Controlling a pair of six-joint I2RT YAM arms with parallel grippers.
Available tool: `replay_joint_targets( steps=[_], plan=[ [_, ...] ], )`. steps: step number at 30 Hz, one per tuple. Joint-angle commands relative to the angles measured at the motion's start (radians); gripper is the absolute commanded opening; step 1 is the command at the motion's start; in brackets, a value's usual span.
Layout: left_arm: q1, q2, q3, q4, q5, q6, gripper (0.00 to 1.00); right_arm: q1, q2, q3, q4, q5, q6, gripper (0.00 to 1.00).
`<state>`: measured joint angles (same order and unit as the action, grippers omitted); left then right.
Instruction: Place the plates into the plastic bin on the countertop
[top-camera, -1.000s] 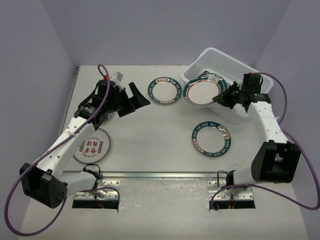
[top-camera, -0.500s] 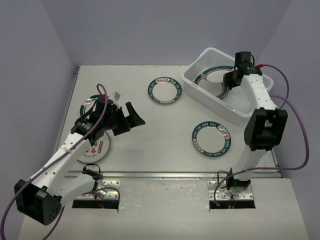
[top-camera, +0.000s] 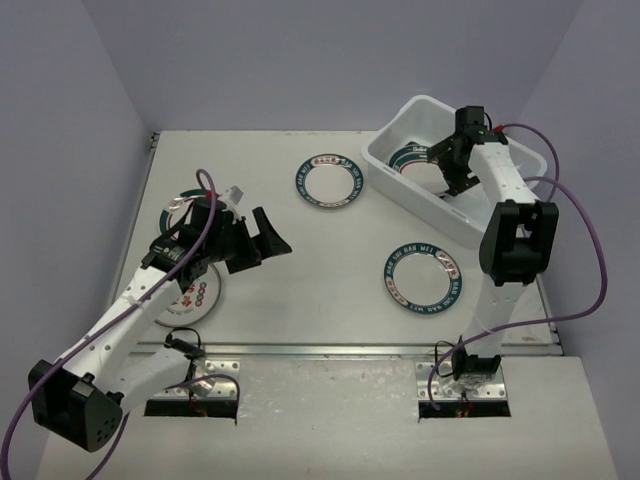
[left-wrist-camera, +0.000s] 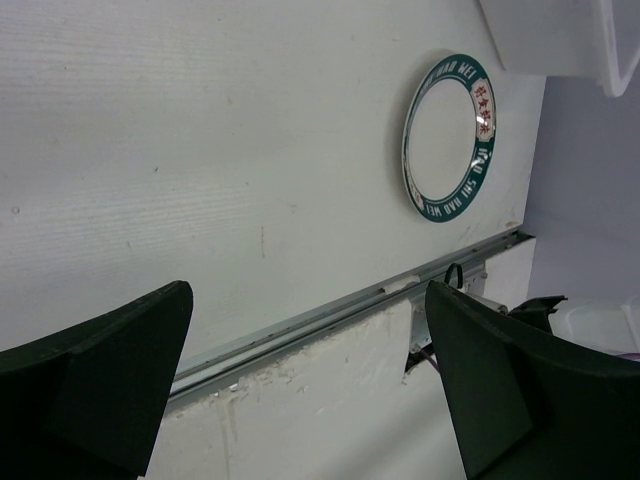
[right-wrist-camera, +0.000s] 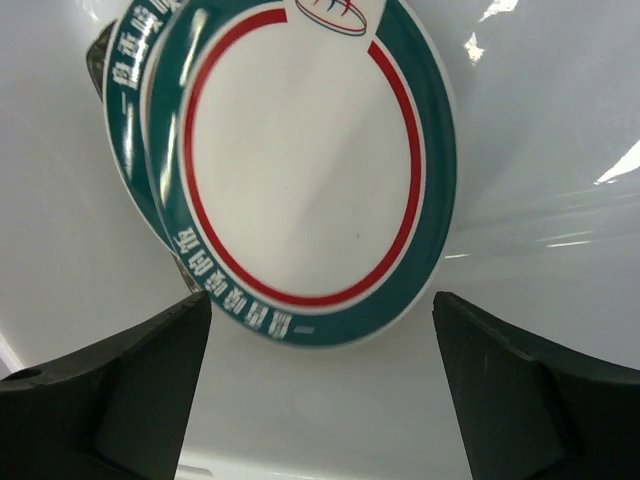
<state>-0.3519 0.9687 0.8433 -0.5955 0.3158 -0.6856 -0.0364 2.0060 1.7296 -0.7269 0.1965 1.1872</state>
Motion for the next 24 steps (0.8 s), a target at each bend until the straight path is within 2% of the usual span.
replay_joint_targets(
  steps=[1,3,10,13,17,18,20,22,23,24],
  plan=[
    [0.004,0.021,0.011,0.034,0.035,0.026,1.0,0.006,0.003,0.136,-0.207,0.008,-0.033,0.98],
    [0.004,0.036,0.006,0.043,0.045,0.031,1.0,0.006,0.025,0.179,-0.268,-0.003,-0.033,0.99],
    [-0.021,0.092,-0.049,0.141,0.09,-0.004,1.0,0.008,-0.038,0.148,-0.225,-0.128,-0.149,0.99],
    [-0.092,0.165,-0.067,0.26,0.089,-0.044,1.0,0.024,-0.139,0.152,-0.171,-0.185,-0.253,0.99],
    [-0.208,0.298,-0.089,0.513,0.075,-0.147,1.0,0.03,-0.271,0.18,-0.154,-0.224,-0.383,0.99],
    [-0.26,0.328,-0.09,0.629,0.067,-0.192,1.0,0.03,-0.331,0.156,-0.158,-0.231,-0.399,0.99],
    [-0.327,0.453,-0.058,0.733,0.052,-0.235,1.0,0.03,-0.434,0.078,-0.14,-0.329,-0.449,0.99],
    [-0.386,0.574,-0.003,0.798,0.036,-0.261,1.0,0.023,-0.557,-0.047,-0.087,-0.463,-0.506,0.99],
    [-0.401,0.58,0.0,0.801,0.031,-0.265,1.0,0.023,-0.564,-0.054,-0.049,-0.471,-0.509,0.99],
    [-0.413,0.648,0.03,0.82,0.034,-0.27,1.0,0.018,-0.629,-0.144,-0.012,-0.507,-0.515,0.99]
  ],
)
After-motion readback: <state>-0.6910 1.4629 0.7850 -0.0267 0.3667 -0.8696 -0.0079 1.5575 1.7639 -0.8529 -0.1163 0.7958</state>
